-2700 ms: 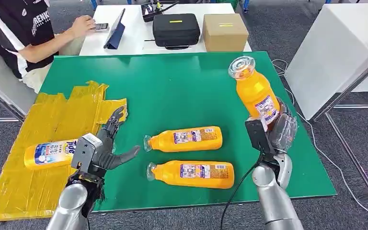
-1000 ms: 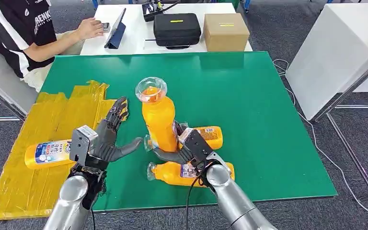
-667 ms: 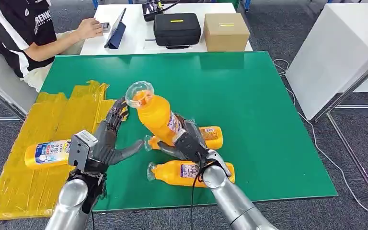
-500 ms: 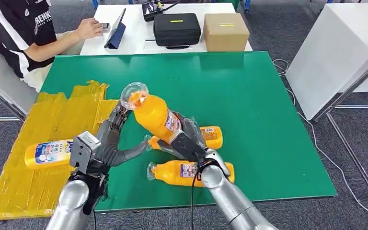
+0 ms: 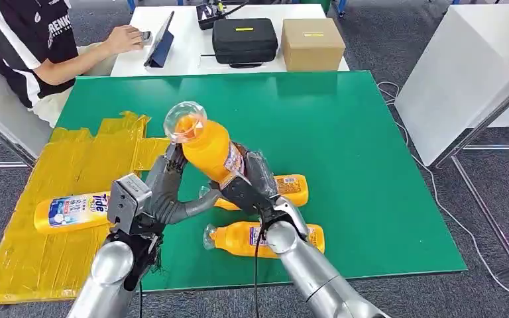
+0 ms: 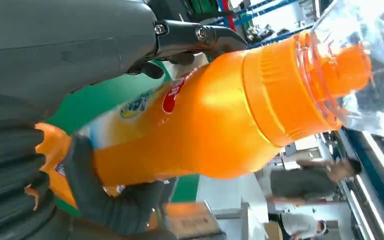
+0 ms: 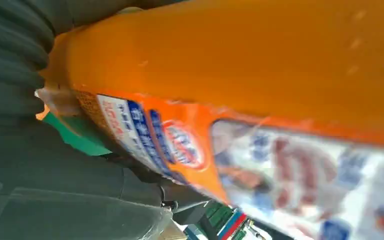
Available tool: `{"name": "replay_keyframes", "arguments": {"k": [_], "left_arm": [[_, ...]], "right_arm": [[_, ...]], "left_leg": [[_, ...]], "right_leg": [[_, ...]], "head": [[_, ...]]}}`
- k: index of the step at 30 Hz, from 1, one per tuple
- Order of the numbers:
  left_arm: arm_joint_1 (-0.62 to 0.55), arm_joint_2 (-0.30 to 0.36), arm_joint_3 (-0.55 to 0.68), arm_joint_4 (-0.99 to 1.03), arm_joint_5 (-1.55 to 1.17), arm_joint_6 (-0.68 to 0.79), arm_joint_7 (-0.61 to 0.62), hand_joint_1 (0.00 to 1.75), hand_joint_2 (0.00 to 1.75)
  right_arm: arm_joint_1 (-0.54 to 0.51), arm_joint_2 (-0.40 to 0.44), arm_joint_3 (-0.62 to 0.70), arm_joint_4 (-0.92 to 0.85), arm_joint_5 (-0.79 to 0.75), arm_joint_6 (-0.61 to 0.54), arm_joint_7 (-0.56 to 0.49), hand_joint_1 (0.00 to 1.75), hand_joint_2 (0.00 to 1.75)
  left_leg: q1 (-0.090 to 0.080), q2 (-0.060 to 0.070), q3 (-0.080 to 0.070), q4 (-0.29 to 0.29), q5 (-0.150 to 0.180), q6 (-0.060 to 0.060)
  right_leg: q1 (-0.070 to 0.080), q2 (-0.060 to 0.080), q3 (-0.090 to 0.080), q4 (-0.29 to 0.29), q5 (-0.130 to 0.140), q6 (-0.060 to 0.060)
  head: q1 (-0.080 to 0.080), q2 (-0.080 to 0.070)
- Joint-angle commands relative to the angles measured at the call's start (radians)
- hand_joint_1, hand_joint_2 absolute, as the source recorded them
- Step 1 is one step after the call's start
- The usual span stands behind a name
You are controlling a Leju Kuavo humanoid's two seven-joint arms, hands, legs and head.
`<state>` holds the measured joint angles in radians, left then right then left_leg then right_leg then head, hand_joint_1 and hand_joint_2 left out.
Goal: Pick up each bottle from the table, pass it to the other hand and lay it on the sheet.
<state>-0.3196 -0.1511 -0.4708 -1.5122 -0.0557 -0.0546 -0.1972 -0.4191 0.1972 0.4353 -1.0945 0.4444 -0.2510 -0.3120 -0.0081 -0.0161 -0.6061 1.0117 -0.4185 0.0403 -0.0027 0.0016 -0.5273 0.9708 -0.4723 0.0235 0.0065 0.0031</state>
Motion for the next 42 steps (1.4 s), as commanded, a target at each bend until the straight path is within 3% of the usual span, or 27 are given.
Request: {"name": "replay_keyframes", "arguments": {"k": [1,4,15,33,39,40,42], "left_arm": [[-0.092,-0.006,-0.094,0.113,0.028,-0.019,0.013,0.00,0.00],[-0.105,-0.009,-0.091,0.135,0.043,-0.027,0.008,0.00,0.00],[-0.092,0.000,-0.073,0.146,0.057,-0.023,0.003,0.00,0.00],[-0.062,0.012,-0.045,0.147,0.067,-0.008,0.000,0.00,0.00],[-0.030,0.019,-0.024,0.117,0.059,0.019,0.001,0.00,0.00],[-0.025,0.020,-0.021,0.111,0.052,0.028,0.000,0.00,1.75],[-0.016,0.027,-0.009,0.096,0.034,0.051,-0.001,0.00,1.75]], "right_arm": [[-0.057,-0.008,0.079,0.062,-0.037,0.101,-0.023,1.75,1.75],[-0.057,-0.023,0.120,0.063,-0.084,0.252,-0.025,1.75,1.75],[-0.062,-0.051,0.182,0.110,-0.142,0.453,-0.063,1.75,1.75],[-0.074,-0.078,0.221,0.139,-0.156,0.470,-0.071,1.75,1.75],[-0.055,-0.082,0.185,0.113,-0.214,0.413,-0.013,1.75,1.75],[-0.054,-0.084,0.177,0.103,-0.219,0.399,-0.003,1.75,1.75],[-0.052,-0.092,0.156,0.069,-0.226,0.363,0.020,1.75,1.75]], "left_leg": [[0.001,0.000,0.001,0.000,0.000,-0.002],[0.000,0.001,0.004,-0.001,-0.001,-0.003],[0.001,0.001,0.002,-0.001,-0.001,-0.002],[0.001,0.002,0.004,-0.002,-0.001,-0.003],[0.000,0.001,0.004,-0.001,-0.001,-0.002],[0.000,0.002,0.005,-0.002,-0.001,-0.003],[0.000,0.002,0.002,-0.001,-0.001,-0.002]], "right_leg": [[0.001,-0.001,0.002,-0.001,0.000,0.000],[0.000,0.000,0.004,-0.002,0.000,0.000],[0.001,0.000,0.002,-0.001,0.000,0.000],[0.000,0.001,0.005,-0.002,0.000,0.000],[0.000,0.000,0.004,-0.002,-0.001,0.000],[0.000,0.001,0.006,-0.002,-0.001,0.000],[0.000,0.000,0.002,-0.001,0.000,0.000]], "head": [[0.000,0.000],[0.000,0.000],[0.000,0.000],[0.000,0.000],[0.000,0.000],[0.000,0.000],[0.000,0.000]]}}
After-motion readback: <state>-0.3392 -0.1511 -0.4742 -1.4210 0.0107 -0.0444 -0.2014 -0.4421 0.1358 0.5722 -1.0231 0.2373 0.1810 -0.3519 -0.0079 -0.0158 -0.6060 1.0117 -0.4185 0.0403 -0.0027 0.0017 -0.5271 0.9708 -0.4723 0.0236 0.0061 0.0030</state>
